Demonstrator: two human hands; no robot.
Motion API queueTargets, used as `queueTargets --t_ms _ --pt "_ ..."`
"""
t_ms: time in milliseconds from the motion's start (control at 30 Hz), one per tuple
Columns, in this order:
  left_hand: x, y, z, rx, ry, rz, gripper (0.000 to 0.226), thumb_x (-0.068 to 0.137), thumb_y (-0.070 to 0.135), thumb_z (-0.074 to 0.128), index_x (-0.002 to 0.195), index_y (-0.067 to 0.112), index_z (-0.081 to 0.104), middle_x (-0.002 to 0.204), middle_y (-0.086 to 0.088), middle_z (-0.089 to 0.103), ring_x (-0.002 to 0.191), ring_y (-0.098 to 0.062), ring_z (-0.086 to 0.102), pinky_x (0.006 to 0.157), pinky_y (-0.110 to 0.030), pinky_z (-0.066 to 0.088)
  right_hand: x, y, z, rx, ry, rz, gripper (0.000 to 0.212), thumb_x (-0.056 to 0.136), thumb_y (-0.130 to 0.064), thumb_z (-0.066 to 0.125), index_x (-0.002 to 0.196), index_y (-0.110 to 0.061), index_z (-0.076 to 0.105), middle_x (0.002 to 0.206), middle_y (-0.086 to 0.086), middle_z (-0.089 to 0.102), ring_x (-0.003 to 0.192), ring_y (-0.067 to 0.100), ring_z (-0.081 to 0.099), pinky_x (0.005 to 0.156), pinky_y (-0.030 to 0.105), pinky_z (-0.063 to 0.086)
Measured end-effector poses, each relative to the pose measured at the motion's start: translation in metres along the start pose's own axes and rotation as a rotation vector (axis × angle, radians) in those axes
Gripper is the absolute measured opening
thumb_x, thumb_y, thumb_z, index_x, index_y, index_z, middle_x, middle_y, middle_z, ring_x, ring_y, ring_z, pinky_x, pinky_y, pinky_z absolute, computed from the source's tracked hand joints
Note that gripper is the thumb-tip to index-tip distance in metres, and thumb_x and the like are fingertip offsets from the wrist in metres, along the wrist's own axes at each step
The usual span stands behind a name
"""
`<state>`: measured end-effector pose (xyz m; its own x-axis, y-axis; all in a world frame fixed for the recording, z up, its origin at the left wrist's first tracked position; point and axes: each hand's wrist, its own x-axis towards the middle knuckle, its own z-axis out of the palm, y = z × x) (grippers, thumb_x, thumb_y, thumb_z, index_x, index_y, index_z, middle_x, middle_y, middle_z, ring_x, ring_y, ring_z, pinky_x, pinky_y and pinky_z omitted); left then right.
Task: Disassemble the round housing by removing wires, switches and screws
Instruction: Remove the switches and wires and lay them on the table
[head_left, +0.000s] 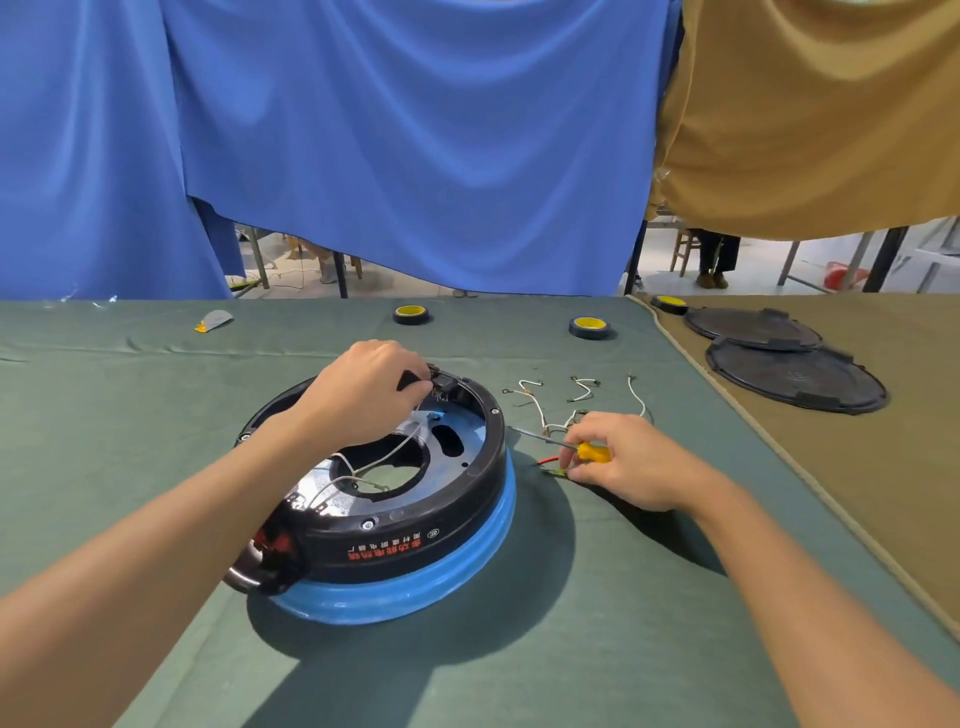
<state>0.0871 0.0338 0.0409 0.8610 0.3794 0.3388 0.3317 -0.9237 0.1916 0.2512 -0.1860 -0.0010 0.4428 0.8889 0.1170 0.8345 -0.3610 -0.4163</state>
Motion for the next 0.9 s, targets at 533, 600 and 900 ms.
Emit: queueTargets --t_ms 533,600,900 --pt "0.007 -0.051 -0.006 0.194 -0.242 -0.117 0.043 0.102 0.049 0.035 0.142 0.062 0.027 0.147 0.003 0.047 0.128 -0.032 0.049 0.081 -0.041 0.044 -0.001 -0.065 0.013 0.431 0.282 0.18 0.044 0.075 -0.064 0.063 0.077 -0.021 0.067 0.057 -0.012 0.054 0.054 0.008 0.049 0.058 0.027 0.043" --pt "0.008 -0.051 -0.007 0.229 -0.205 -0.128 0.041 0.102 0.048 0.038 0.14 0.062 0.033 0.142 0.001 0.053 0.121 -0.034 0.054 0.074 -0.038 0.041 0.003 -0.077 0.027 0.382 0.257 0.205 0.04 0.079 -0.058 0.063 0.083 -0.019 0.068 0.07 -0.006 0.066 0.068 0.014 0.059 0.067 0.034 0.049" --pt "-0.012 -0.061 -0.013 0.557 0.031 -0.183 0.041 0.101 0.052 0.035 0.113 0.026 0.064 0.106 -0.008 0.068 0.095 -0.035 0.065 0.066 -0.033 0.032 0.049 -0.088 0.024 0.437 0.36 0.29 0.032 0.088 -0.037 0.063 0.068 -0.013 0.061 0.061 0.006 0.056 0.07 0.029 0.05 0.064 0.041 0.043"
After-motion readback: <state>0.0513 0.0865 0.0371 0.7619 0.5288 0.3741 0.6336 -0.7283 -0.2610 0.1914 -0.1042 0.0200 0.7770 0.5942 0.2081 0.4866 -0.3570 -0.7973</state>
